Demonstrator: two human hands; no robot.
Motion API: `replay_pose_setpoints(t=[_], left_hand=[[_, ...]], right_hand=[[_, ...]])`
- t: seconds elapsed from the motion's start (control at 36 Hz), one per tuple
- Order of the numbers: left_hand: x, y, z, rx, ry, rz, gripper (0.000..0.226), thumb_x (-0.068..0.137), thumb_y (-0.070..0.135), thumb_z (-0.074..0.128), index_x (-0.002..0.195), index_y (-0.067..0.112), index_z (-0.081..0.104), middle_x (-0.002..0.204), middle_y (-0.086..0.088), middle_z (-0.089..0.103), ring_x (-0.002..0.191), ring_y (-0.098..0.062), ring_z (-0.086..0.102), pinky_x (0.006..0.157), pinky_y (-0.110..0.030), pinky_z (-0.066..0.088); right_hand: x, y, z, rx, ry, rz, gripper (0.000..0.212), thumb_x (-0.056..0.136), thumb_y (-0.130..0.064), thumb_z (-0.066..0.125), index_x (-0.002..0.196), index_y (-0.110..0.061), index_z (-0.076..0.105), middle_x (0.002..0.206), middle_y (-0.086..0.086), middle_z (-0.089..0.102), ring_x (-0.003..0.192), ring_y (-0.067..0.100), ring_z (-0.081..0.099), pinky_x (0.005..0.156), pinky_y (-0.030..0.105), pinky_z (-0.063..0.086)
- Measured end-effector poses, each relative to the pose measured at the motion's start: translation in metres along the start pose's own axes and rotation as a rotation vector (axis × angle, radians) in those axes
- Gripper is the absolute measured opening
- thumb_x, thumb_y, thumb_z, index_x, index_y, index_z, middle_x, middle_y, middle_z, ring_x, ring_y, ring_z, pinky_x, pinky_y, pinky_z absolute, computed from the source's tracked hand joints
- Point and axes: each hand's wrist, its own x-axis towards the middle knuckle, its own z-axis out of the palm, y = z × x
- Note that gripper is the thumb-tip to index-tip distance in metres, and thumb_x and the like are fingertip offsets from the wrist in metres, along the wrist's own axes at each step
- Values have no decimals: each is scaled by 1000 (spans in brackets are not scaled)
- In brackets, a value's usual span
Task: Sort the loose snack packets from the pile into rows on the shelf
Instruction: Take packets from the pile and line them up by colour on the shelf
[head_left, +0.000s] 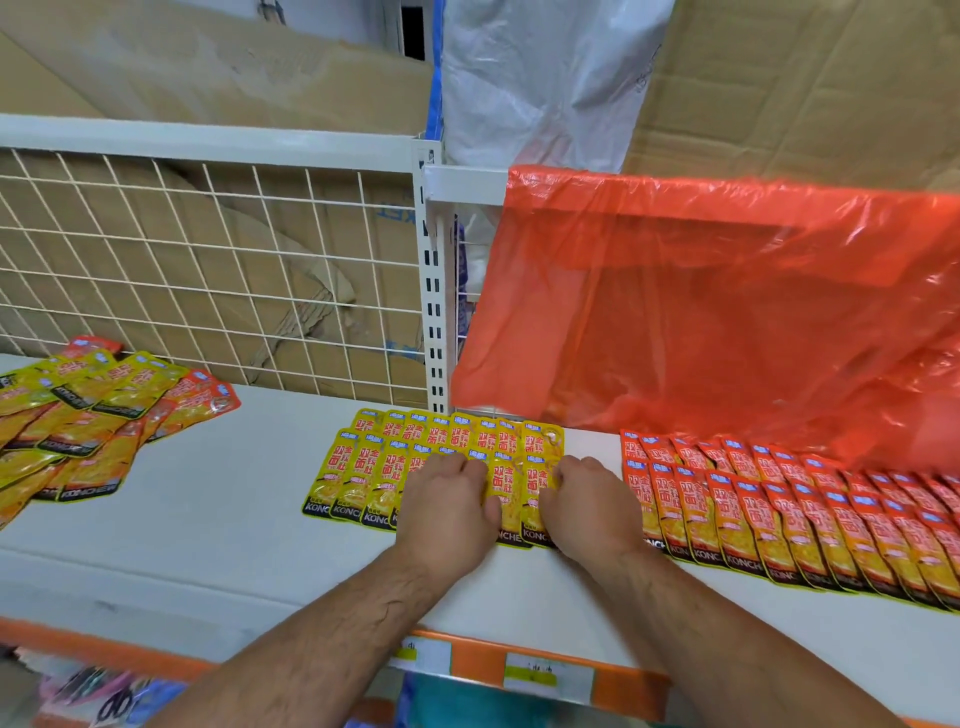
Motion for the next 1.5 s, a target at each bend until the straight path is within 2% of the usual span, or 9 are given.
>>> replay_pose_setpoints(t=[0.14,0.31,0.47,0.61,0.81,0.92,1.19,1.39,1.5], left_hand=[[-9,-4,-12,13,64,-31,40,73,41,58,107,22,70,109,2,67,104,-25,60,88,-42,48],[-31,-27,-25,74,-33,-134,59,80,48,42,130,22,60,135,-2,58,128,-27,48,108,-45,36],[-57,-62,-44,83,24,-247,53,76,47,54,118,17,67,117,-5,67,108,-29,60,92,-44,49],[-76,-102,-64,83,63,-292,55,74,46,49,114,15,69,111,-6,68,98,-30,63,87,-43,53],[-105,-176,-87,107,15,-373,75,83,58,22,139,18,52,142,-6,53,128,-27,47,110,-40,33],[-122,-232,-106,106,3,-382,63,94,54,37,147,21,40,152,-3,40,138,-23,35,117,-36,22],[-157,-358,-153,115,-36,-405,67,93,55,32,147,16,40,151,-8,40,138,-28,34,115,-38,25],[-142,-409,-148,108,53,-361,67,85,56,29,125,14,61,115,-3,63,111,-27,55,101,-40,41],[-121,-429,-143,81,104,-339,61,84,52,39,120,11,66,112,-8,67,106,-31,60,94,-44,49]], right_hand=[[-3,-9,6,-48,-12,-267,48,89,-43,54,132,-21,58,133,2,57,125,26,47,101,35,40],[-10,-34,14,-66,-43,-449,60,87,-47,54,140,-20,53,146,5,49,135,29,42,112,38,32],[-19,-67,32,13,-17,-554,61,79,-49,52,129,-15,64,133,11,60,123,34,53,106,42,43],[-30,-111,32,4,-48,-627,57,88,-44,59,140,-19,55,145,7,50,135,31,42,112,39,33],[-43,-189,48,-28,-107,-665,61,92,-48,54,147,-25,44,153,3,40,142,24,30,116,31,22],[-55,-248,66,-33,-117,-659,61,91,-50,54,147,-26,44,153,2,40,143,22,30,117,30,21],[-73,-377,104,-12,-181,-617,59,94,-45,51,149,-26,41,156,-1,36,144,20,27,116,30,26],[-52,-422,118,-44,-191,-624,57,94,-43,52,147,-24,43,152,0,41,139,23,34,110,33,35],[-32,-444,126,-37,-169,-637,51,94,-44,53,141,-24,50,147,-1,46,136,22,38,103,33,41]])
